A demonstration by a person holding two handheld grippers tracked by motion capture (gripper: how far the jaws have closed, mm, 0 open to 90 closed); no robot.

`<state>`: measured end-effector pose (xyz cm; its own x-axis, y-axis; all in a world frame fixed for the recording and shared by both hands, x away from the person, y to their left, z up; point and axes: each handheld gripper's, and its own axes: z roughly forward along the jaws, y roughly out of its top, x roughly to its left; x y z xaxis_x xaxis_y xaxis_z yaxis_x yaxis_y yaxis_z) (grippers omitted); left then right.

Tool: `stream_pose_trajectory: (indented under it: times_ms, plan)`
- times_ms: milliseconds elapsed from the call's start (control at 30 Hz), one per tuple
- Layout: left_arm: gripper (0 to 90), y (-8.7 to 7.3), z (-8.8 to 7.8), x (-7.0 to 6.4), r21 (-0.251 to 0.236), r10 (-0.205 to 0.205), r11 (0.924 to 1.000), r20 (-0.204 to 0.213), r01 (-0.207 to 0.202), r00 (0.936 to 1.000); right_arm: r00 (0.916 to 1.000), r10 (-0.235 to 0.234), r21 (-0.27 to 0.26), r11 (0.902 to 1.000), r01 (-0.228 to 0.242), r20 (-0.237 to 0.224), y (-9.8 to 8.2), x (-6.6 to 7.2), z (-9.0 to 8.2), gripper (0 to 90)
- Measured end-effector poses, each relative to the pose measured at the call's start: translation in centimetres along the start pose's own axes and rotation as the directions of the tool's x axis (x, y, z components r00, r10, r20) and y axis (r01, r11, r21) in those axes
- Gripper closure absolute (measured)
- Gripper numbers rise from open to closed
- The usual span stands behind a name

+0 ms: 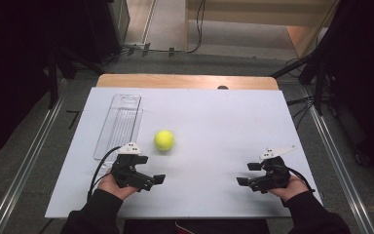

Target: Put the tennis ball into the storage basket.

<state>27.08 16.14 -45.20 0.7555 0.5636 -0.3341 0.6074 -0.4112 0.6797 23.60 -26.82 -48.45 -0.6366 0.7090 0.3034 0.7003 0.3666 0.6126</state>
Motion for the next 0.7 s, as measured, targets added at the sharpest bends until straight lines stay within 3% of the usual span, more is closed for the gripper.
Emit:
stream_pose_trajectory:
  times_ms: [133,267,500,700]
  plan:
    - [0.0,0.2,0.0,-0.1,-0.005,0.005,1.0,0.001,-0.005,1.0,1.0,-0.001,0.0,1.0,0.001,0.0,0.0,0.0,0.0,19.7]
    - [0.0,0.5,0.3,-0.2,0.02,0.031,0.9994,-0.035,-0.03,0.9989,1.0,0.0,-0.003,1.0,0.0,0.001,0.0,0.0,0.0,19.7]
    - [0.0,1.2,0.2,0.0,-0.005,0.015,0.9999,-0.078,-0.016,0.9968,1.0,-0.002,-0.003,1.0,0.002,0.001,0.0,-0.1,-0.1,19.7]
    - [0.0,1.7,0.3,0.0,0.004,0.017,0.9999,-0.099,-0.016,0.9949,1.0,0.0,-0.004,1.0,0.0,0.002,0.0,0.0,-0.1,19.7]
